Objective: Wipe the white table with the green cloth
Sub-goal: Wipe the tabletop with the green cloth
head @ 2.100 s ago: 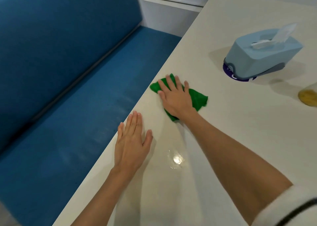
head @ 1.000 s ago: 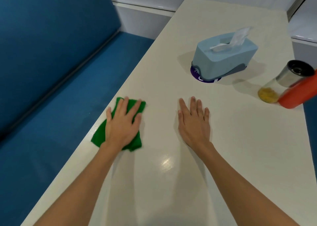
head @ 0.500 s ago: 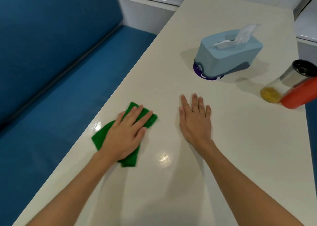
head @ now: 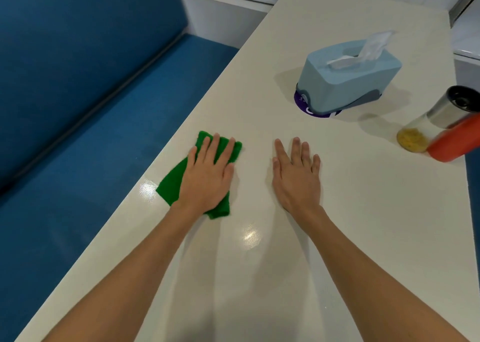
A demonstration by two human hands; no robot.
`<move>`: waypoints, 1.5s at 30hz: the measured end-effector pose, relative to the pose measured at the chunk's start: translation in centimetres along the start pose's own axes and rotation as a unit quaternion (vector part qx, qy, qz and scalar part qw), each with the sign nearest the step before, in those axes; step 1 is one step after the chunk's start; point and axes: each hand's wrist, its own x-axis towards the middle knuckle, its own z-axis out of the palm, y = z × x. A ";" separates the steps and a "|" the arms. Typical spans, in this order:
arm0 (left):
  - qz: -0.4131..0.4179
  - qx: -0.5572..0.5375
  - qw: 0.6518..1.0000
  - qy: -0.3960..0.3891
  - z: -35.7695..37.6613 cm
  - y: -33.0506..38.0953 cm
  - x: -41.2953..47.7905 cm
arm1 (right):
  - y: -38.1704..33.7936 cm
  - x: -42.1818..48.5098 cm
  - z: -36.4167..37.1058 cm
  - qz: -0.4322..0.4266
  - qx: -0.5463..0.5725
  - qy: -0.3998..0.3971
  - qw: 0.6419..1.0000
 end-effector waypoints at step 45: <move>0.038 -0.041 0.998 -0.010 1.4 11.3 -4.0 | 10.8 -4.8 -2.6 0.033 -0.004 -0.006 0.999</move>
